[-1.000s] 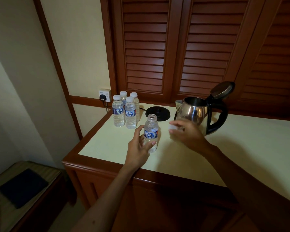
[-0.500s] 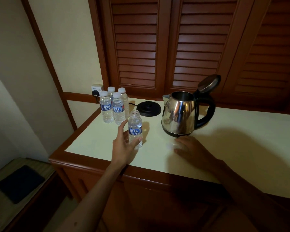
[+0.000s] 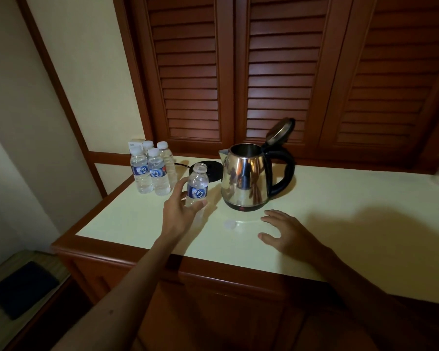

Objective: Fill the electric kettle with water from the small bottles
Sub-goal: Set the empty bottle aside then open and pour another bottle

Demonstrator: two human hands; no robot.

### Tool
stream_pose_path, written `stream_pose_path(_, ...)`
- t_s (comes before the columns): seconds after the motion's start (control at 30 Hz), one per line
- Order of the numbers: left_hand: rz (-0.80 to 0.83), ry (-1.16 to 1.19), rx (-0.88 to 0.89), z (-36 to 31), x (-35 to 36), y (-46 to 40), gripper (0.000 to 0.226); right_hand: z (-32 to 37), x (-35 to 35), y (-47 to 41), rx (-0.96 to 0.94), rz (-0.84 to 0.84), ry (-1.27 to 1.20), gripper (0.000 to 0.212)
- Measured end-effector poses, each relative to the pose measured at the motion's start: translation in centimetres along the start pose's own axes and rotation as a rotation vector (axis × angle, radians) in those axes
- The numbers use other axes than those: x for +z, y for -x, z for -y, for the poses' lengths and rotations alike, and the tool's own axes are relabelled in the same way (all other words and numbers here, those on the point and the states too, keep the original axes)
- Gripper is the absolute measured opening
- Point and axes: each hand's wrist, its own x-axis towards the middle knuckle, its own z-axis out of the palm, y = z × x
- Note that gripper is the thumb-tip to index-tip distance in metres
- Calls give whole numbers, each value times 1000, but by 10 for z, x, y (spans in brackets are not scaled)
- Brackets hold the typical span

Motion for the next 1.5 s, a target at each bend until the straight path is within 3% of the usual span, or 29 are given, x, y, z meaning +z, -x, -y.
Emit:
stream_pose_path(0.57,35,-315,302,-68,12,-80,70,-2,0,-4,-10,2,23,66)
stream_pose_path(0.8,51,-593,420,-77,5,-108,70,-12,1,-7,-16,-25,-29,62)
stream_pose_path(1.1,67,-781,479,-81,5,-113,70,-18,2,-8,-42,-51,-55,58)
stream_pose_path(1.5,83,-859,451,-86,-1,-113,67,-18,4,-9,-40,-76,-47,57)
